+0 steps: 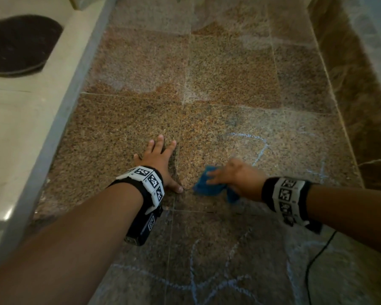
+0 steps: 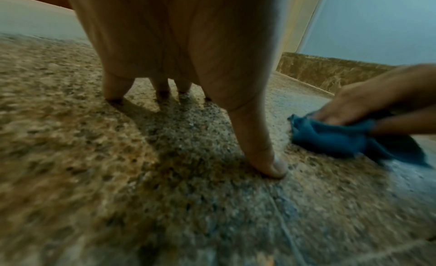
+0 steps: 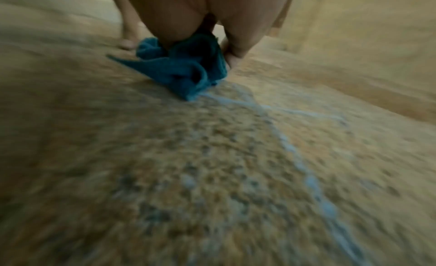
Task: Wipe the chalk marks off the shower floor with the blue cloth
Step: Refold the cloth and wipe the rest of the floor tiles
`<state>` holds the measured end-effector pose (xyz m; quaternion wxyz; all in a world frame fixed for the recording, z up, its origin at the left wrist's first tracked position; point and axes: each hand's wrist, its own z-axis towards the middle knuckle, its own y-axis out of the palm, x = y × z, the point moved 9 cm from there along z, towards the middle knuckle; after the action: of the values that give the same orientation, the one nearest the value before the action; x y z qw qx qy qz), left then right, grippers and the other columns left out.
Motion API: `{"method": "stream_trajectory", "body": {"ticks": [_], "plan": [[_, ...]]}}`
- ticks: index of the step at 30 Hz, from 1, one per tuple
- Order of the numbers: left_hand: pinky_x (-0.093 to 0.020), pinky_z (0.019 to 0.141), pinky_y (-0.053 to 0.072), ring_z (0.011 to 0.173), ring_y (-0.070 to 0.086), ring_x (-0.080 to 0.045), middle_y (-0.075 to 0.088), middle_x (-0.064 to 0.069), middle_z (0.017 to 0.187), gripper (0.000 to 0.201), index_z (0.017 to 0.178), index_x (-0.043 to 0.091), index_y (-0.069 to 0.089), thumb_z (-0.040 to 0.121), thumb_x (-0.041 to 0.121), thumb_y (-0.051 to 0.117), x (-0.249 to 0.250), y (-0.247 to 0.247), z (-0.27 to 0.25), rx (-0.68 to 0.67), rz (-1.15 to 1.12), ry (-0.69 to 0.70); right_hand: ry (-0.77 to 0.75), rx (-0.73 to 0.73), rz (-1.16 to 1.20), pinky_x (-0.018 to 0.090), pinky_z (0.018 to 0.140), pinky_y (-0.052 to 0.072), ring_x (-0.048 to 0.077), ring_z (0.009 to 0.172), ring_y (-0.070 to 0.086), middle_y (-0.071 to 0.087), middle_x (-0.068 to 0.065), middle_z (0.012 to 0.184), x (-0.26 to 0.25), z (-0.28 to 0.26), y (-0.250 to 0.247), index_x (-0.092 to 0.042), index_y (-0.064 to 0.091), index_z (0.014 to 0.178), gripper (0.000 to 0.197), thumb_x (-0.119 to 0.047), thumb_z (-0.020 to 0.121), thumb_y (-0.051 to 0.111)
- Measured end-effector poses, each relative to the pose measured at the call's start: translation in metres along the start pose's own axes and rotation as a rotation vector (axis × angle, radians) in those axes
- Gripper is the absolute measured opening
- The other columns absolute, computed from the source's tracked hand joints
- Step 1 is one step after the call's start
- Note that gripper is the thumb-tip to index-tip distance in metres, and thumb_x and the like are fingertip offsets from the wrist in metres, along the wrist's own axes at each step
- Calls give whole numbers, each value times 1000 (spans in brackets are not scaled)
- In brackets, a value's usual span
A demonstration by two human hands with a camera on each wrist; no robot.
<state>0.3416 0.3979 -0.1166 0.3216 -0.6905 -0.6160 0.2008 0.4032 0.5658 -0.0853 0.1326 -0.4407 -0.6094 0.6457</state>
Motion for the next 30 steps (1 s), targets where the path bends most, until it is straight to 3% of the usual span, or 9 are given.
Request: {"method": "stream_trajectory", "body": {"ticks": [4,8,9,11,13,16,20,26,30], "plan": [[-61,116,6,146,-20,-26,-31,3,156,136,150,37,-17,60,60,82,0,-1,0,-9,-6,5,261,87,-60,23,97,24,24,120,46,49,5,140,24,-2,-12,-16,59,126,45,3,86,56],[-60,116,6,146,-20,-26,-31,3,156,136,150,37,-17,60,60,82,0,0,-1,-7,-5,-1,-82,-51,-1,25,76,49,17,84,58,69,-1,112,-39,-16,26,-21,72,103,31,-8,76,66],[-60,116,6,146,-20,-26,-31,3,156,136,150,37,-17,60,60,82,1,0,-1,-7,-3,-1,-55,-120,-39,24,74,51,19,77,63,71,-2,104,-29,-13,24,-21,73,100,25,-15,78,63],[-60,116,6,147,-20,-26,-31,3,156,137,150,37,-17,59,60,82,0,0,0,-7,-2,-2,144,34,-99,28,76,53,21,73,66,71,3,88,25,2,-12,-16,73,95,27,-34,75,70],[-61,116,6,147,-20,-26,-31,3,156,137,150,37,-17,59,61,82,0,-1,0,-9,-4,-1,372,69,-75,39,94,46,29,97,63,67,10,111,70,7,-27,-14,67,112,33,-25,81,68],[-61,116,6,147,-19,-26,-31,3,156,136,150,37,-17,59,60,82,0,-1,1,-2,-6,4,274,-119,-188,38,105,31,32,125,41,35,2,149,30,17,6,-25,41,140,52,-13,92,54],[-61,116,7,147,-19,-26,-31,3,156,136,150,37,-17,60,60,82,0,0,2,0,2,-4,-96,-109,-90,34,76,53,31,82,61,63,0,124,-33,7,25,-24,66,116,57,-4,64,82],[-62,116,8,147,-19,-26,-32,3,156,138,150,38,-17,58,61,83,-1,0,3,-7,-3,2,449,-122,-264,34,107,24,27,126,37,28,-1,153,70,24,-17,-28,33,144,49,-15,97,44],[-61,116,8,147,-19,-26,-32,3,156,137,150,38,-17,58,61,83,-1,0,3,-12,-7,-5,237,-243,-275,42,104,32,33,131,29,21,-2,154,8,34,27,-25,27,146,54,-17,96,44]]}}
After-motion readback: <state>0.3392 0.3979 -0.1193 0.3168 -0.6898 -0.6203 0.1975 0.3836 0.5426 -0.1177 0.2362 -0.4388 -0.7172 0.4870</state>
